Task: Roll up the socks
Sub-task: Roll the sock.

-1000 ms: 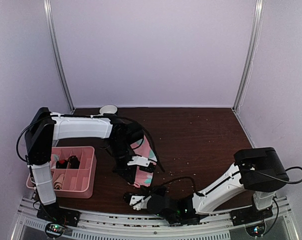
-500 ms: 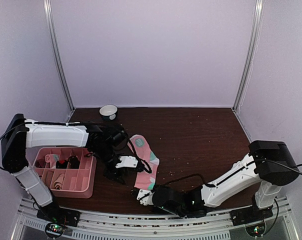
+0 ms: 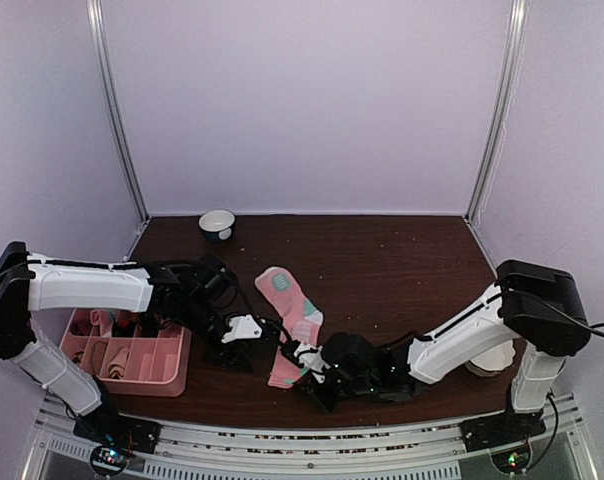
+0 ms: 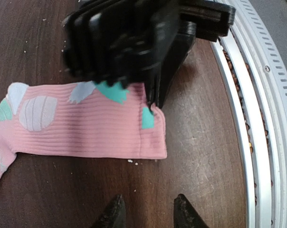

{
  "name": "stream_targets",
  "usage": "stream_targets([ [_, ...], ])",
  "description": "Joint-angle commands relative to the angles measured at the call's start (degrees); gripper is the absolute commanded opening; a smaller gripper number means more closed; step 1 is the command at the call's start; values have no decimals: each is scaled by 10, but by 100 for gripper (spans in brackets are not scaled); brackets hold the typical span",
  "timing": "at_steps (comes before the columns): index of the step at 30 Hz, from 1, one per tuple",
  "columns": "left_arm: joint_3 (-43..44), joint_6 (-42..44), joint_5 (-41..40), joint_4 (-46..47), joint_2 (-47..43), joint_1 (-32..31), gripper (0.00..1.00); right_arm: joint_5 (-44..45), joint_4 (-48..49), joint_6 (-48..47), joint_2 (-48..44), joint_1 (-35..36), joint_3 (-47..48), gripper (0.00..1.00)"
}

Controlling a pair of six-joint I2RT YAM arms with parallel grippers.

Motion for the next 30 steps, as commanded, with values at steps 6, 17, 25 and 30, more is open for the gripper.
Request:
stream_targets([
  [6, -10, 32, -24, 72, 16, -47, 34, -220, -33, 157, 63, -79, 0, 0],
  [17, 26, 13, -105, 112, 86, -82, 39, -295, 17, 244, 62, -108, -4, 0],
  [25, 42, 12, -101, 106, 113, -94, 40, -301, 27, 255, 67, -110, -4, 0],
  [30, 52, 30, -82, 68, 131, -107, 41, -305, 54, 274, 71, -113, -7, 0],
])
